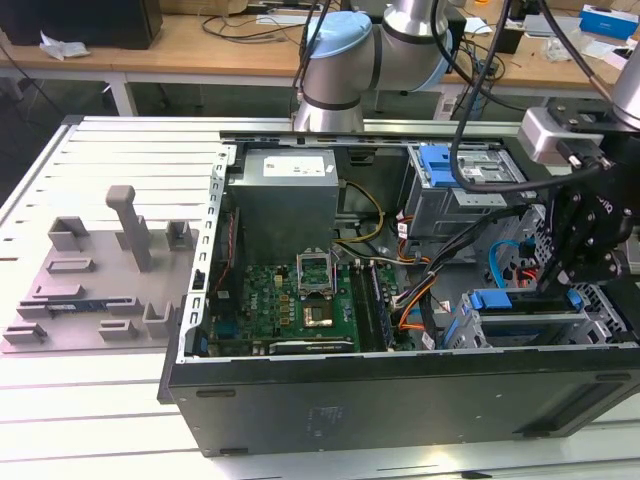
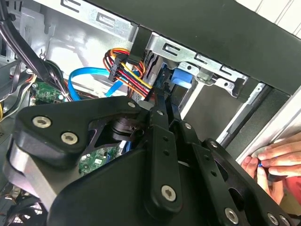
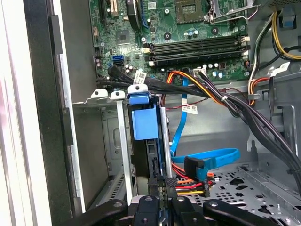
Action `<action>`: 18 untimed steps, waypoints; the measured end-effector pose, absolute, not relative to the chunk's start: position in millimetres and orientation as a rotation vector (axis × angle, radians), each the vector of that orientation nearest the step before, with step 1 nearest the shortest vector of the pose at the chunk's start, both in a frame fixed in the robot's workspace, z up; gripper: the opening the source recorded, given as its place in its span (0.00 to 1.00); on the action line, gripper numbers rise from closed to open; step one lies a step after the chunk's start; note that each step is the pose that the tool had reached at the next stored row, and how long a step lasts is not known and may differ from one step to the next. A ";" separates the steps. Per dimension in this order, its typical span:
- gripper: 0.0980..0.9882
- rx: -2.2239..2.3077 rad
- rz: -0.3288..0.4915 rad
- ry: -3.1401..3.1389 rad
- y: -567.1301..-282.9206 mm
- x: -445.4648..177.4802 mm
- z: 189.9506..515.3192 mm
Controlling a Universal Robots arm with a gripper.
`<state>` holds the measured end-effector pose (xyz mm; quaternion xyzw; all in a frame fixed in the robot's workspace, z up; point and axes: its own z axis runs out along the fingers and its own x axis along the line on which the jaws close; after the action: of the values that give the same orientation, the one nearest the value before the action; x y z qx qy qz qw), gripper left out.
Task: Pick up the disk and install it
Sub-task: 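Insert the first disk wire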
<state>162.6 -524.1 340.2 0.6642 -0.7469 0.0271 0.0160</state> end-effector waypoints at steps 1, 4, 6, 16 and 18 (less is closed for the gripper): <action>0.08 2.065 0.084 -2.323 -524.1 162.6 339.9; 0.08 2.065 0.084 -2.323 -524.1 162.6 339.1; 0.08 2.066 0.084 -2.322 -524.3 162.6 338.3; 0.43 2.068 0.084 -2.320 -522.5 162.5 361.5; 0.43 2.068 0.085 -2.320 -521.8 162.5 361.7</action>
<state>162.5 -521.8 361.7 0.6651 -0.7461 0.0273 0.0163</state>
